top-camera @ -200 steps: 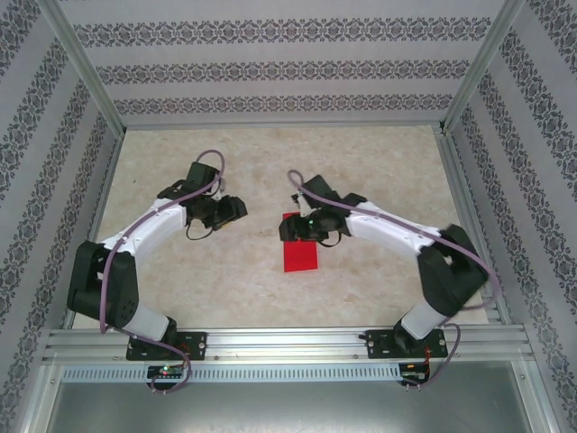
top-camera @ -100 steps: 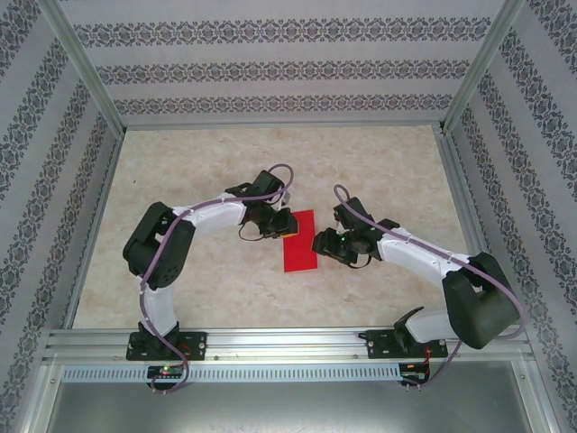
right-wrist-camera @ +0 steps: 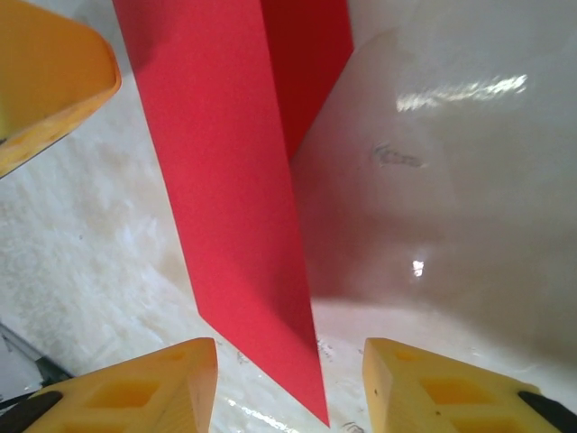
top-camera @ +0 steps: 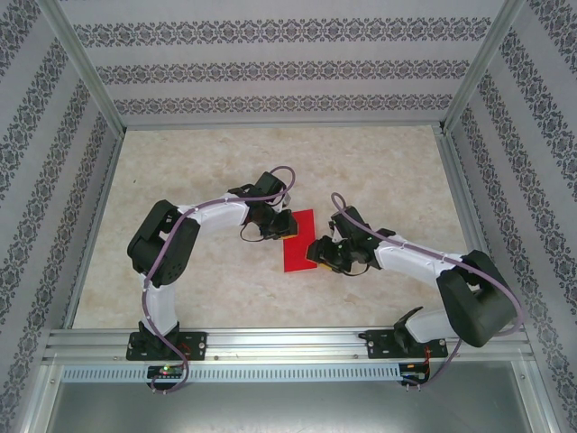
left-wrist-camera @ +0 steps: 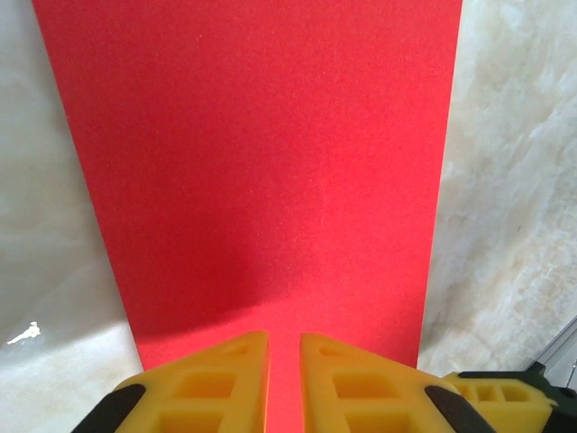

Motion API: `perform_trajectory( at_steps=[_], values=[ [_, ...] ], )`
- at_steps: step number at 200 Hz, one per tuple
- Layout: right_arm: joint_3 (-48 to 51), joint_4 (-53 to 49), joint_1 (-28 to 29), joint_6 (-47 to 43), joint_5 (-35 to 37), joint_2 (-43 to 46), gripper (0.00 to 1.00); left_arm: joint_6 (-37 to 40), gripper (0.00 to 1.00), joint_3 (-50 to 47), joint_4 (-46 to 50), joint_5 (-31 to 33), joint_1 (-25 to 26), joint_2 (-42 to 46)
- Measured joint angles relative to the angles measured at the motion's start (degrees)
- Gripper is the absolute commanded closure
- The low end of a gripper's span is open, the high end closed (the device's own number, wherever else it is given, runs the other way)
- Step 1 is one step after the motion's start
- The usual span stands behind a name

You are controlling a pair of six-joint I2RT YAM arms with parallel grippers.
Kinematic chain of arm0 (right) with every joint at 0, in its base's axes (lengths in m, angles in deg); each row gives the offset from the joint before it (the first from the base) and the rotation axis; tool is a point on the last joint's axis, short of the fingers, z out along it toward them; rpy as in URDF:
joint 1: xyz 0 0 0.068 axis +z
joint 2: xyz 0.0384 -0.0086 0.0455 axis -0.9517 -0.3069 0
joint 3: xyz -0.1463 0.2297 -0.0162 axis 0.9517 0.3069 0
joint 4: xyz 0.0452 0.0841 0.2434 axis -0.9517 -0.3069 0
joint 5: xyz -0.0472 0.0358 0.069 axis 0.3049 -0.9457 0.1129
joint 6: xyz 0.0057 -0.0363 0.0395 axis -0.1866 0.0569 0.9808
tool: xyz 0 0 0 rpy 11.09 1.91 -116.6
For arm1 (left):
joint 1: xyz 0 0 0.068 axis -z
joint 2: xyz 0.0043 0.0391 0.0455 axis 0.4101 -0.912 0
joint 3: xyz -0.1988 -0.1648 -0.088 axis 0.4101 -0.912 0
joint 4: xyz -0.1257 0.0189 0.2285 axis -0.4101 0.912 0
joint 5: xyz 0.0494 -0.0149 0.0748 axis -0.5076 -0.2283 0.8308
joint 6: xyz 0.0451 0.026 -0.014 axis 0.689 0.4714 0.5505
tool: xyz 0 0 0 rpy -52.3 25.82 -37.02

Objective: Fold a paper plane with a square sheet of paper (pick it up from the middle)
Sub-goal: Third fold the triangle at the center of the table.

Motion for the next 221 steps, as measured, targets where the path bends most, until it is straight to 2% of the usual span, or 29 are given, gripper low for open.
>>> perform_trajectory(
  at_steps=[23, 42, 104, 142, 221],
  values=[
    [0.61, 1.84, 0.0, 1.84, -0.87, -0.09, 0.66, 0.0, 0.82, 0.0, 0.02, 0.13, 0.0, -0.39],
    [0.81, 2.36, 0.0, 3.02, -1.03, -0.04, 0.78, 0.0, 0.82, 0.0, 0.02, 0.13, 0.0, -0.98],
    [0.17, 1.7, -0.04, 5.42, -1.29, 0.11, 0.95, 0.02, 0.83, 0.02, 0.09, 0.15, 0.0, -3.87],
    [-3.45, 0.42, -0.13, 7.28, -1.77, -2.47, 0.98, 0.07, 0.84, 0.98, 0.9, 0.42, 0.0, -4.35],
    [-9.55, 0.28, -0.15, 9.38, -2.05, -10.34, 0.98, 0.72, 0.83, 2.95, 2.93, 0.68, 0.0, -5.07]
  ],
)
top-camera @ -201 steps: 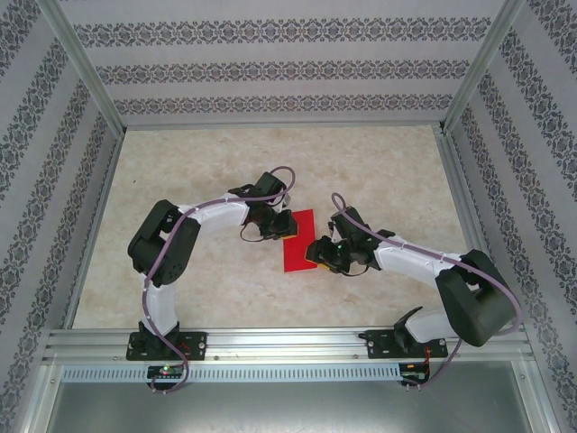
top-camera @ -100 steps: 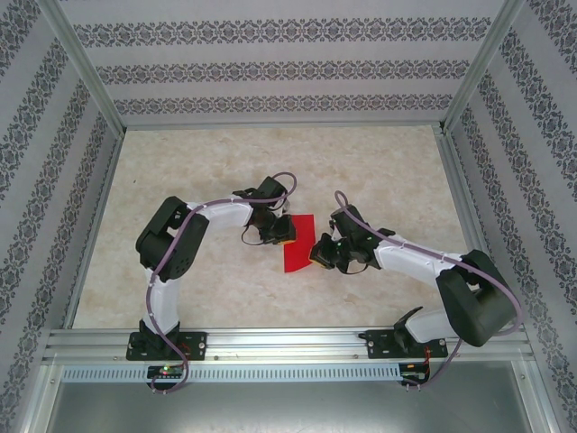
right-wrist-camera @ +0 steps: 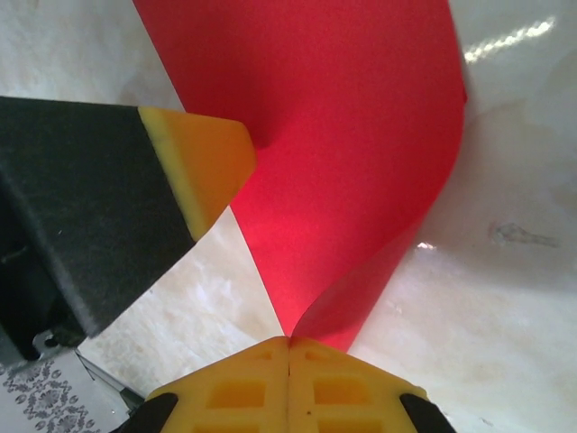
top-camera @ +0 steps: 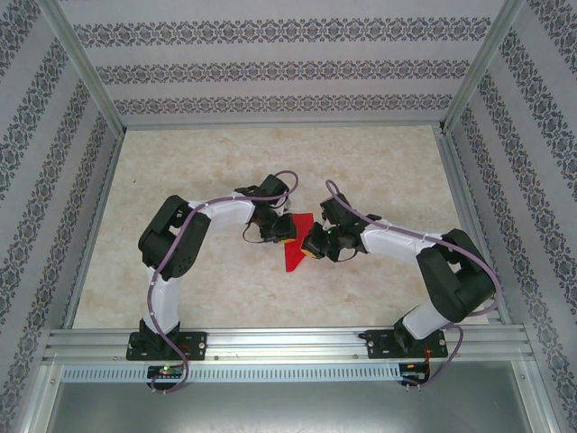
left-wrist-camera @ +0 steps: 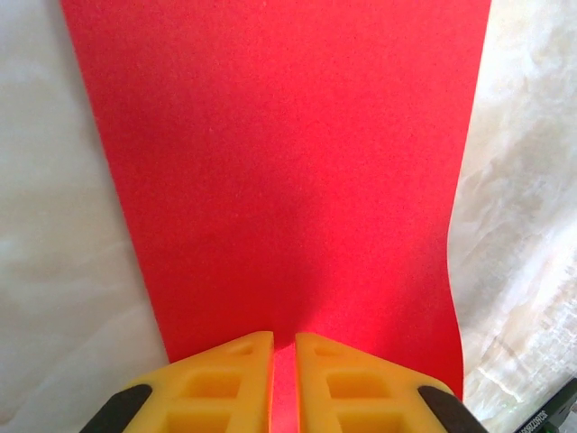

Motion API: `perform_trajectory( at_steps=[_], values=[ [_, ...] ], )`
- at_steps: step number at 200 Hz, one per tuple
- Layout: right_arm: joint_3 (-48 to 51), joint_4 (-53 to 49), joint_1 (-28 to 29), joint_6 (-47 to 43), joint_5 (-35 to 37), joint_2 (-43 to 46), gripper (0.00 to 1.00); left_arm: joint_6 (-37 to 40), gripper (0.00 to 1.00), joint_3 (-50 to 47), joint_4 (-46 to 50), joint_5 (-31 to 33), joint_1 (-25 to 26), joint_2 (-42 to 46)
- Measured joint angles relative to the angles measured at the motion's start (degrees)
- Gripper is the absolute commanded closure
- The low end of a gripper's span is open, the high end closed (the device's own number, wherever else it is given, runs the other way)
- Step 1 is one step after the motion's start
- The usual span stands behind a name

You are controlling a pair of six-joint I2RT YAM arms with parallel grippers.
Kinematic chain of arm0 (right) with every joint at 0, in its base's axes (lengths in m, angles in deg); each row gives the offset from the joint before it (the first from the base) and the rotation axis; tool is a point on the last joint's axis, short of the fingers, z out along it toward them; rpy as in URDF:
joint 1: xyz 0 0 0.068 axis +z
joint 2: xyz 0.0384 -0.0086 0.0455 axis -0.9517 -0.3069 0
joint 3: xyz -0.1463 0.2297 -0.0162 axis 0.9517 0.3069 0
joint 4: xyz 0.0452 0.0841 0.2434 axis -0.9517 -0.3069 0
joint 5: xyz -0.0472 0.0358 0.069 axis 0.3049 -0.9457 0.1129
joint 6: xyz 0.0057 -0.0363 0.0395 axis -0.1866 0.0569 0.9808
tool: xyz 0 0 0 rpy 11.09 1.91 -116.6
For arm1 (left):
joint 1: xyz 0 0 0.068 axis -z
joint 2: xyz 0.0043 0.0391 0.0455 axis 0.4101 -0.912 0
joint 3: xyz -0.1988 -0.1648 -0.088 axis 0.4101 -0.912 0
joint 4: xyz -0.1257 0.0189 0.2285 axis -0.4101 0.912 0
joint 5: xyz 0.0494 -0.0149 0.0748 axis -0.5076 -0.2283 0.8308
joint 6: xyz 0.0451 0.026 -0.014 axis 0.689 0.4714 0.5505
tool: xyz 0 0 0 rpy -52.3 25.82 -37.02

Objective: Fold a paper plane with a square sheet of paper (pick it up from the middle)
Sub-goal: Third fold the triangle at the center of the table.

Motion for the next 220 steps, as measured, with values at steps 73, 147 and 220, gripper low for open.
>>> perform_trajectory(
  at_steps=[73, 147, 220],
  values=[
    [-1.49, 1.53, 0.0, 0.15, 0.26, -3.19, 0.98, 0.85, 0.88, 2.45, 0.57, 4.24, -0.44, 1.01],
    [-3.39, 3.87, 0.04, 0.11, 0.24, -6.86, 0.97, 1.05, 0.88, 3.37, 2.14, 5.44, -0.72, -1.62],
    [-5.57, 4.31, 0.55, -1.42, 0.26, -9.27, 0.97, 1.16, 0.89, 3.37, 2.21, 5.51, -0.72, -1.62]
  ],
)
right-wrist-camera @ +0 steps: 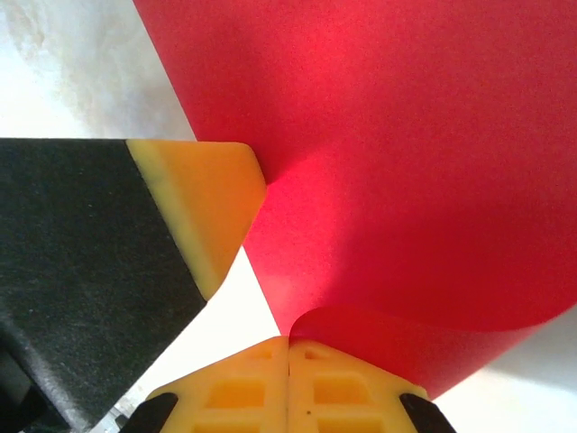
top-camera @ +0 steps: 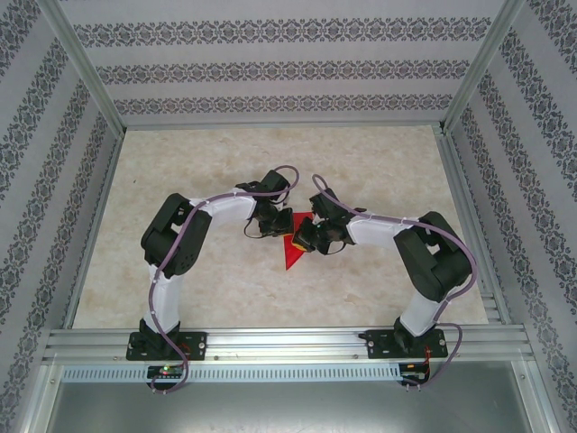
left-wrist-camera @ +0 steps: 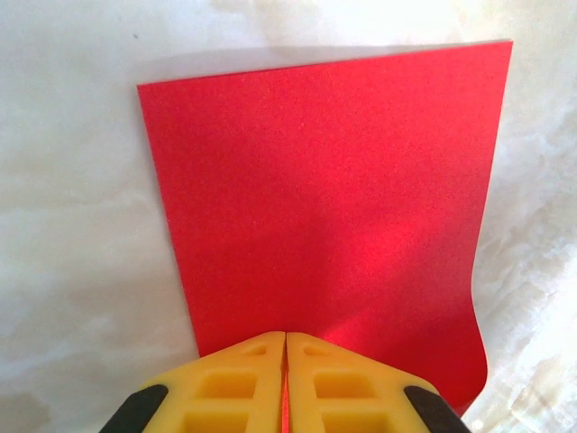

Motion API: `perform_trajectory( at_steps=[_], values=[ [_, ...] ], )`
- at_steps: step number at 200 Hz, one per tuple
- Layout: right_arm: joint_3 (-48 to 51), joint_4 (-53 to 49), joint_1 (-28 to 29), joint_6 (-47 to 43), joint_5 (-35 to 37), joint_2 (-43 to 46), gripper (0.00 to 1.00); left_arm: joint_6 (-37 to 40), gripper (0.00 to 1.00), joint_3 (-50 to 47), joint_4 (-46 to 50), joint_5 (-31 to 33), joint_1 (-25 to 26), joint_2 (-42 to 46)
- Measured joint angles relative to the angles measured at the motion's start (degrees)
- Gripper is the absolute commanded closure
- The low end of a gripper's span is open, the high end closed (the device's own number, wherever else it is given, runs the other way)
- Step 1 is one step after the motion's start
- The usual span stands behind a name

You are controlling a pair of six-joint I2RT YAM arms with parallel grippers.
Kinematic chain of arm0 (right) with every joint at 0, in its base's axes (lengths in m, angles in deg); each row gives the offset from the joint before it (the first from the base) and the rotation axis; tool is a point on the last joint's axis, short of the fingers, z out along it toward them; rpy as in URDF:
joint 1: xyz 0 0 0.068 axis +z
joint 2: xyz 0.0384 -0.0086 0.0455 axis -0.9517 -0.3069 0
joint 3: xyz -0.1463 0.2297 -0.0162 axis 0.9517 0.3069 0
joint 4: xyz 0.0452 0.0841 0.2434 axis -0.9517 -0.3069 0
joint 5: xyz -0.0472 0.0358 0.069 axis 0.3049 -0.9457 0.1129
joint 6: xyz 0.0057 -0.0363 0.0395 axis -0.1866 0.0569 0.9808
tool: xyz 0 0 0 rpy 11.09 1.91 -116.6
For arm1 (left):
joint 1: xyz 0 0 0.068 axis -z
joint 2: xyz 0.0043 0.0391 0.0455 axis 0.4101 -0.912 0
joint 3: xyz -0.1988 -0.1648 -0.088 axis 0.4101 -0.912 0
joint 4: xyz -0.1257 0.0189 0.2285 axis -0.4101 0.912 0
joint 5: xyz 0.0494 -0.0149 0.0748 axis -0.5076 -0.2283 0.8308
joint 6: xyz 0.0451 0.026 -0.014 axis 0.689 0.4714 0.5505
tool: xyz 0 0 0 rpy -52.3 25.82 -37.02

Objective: Fold a paper plane with a square sheet of paper (pick it up from the middle)
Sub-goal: Third fold the triangle at the center of the table.

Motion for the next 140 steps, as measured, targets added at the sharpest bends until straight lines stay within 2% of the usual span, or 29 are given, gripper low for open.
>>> perform_trajectory(
  at_steps=[140],
  values=[
    [-1.88, -0.72, 0.74, -3.52, -0.02, -2.97, 0.96, 0.13, 0.88, 0.0, 0.02, -0.2, 0.0, 0.0]
  ],
)
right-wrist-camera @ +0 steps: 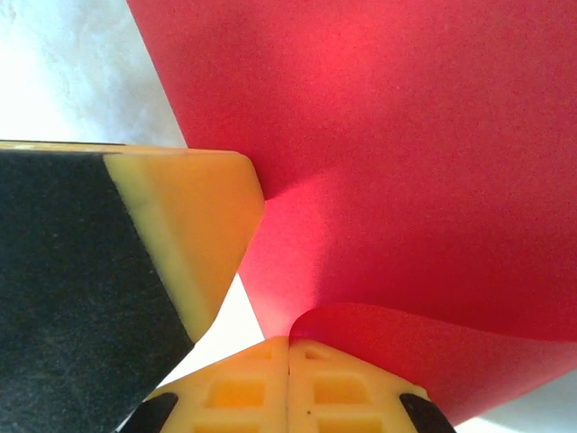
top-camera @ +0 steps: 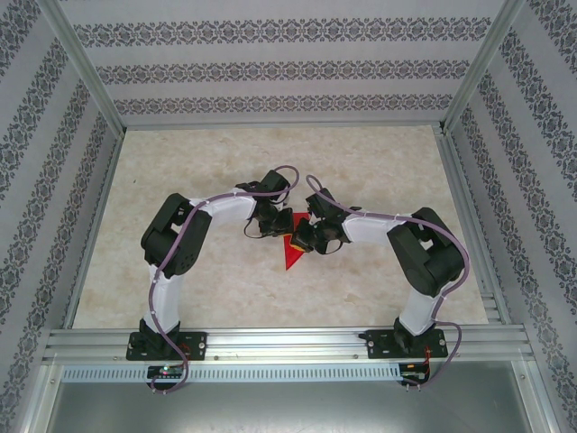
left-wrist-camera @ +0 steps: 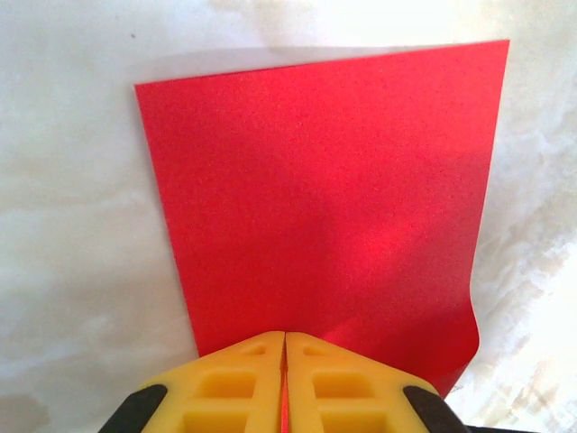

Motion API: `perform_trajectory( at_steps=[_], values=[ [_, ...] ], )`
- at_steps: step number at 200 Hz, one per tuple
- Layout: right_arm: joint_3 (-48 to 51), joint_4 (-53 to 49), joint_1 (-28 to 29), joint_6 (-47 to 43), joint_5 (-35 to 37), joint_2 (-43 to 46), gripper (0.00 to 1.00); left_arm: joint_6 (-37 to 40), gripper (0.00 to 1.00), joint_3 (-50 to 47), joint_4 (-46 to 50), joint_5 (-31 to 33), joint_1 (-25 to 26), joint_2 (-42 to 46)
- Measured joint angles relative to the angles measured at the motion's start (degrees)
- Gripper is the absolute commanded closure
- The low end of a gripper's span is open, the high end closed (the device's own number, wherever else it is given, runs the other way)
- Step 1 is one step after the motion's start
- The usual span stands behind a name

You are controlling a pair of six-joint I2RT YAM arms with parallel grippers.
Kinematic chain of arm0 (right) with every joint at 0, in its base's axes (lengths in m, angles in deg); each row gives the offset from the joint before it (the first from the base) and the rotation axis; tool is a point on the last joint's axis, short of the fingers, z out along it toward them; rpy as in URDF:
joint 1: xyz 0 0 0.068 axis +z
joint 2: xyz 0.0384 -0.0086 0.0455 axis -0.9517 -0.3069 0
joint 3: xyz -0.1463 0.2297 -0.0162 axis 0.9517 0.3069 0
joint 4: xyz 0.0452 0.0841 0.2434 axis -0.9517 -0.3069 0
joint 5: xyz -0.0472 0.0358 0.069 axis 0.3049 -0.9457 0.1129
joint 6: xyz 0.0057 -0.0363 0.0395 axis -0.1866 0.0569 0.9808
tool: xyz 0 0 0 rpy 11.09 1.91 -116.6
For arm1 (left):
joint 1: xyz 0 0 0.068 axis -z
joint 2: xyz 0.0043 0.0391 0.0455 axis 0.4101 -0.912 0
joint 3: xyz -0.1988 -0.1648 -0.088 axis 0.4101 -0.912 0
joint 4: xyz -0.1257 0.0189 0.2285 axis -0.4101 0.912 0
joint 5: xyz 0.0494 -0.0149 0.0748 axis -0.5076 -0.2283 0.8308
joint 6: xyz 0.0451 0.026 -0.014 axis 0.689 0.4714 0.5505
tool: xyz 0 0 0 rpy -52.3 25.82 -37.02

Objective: Fold a paper plane with a square sheet of paper (pick it up from the middle)
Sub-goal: Third fold the triangle at the center of the table.

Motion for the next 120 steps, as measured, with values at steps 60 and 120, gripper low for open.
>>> perform_trajectory(
  at_steps=[60, 120],
  values=[
    [0.0, -0.61, 0.0, -1.57, 0.02, -0.63, 0.96, 0.42, 0.87, 1.29, 1.31, 0.2, -0.17, 1.86],
    [0.0, -0.26, 0.0, -1.68, 0.02, -0.63, 0.96, 0.42, 0.9, 1.51, 1.99, 1.75, -0.85, 2.71]
  ],
)
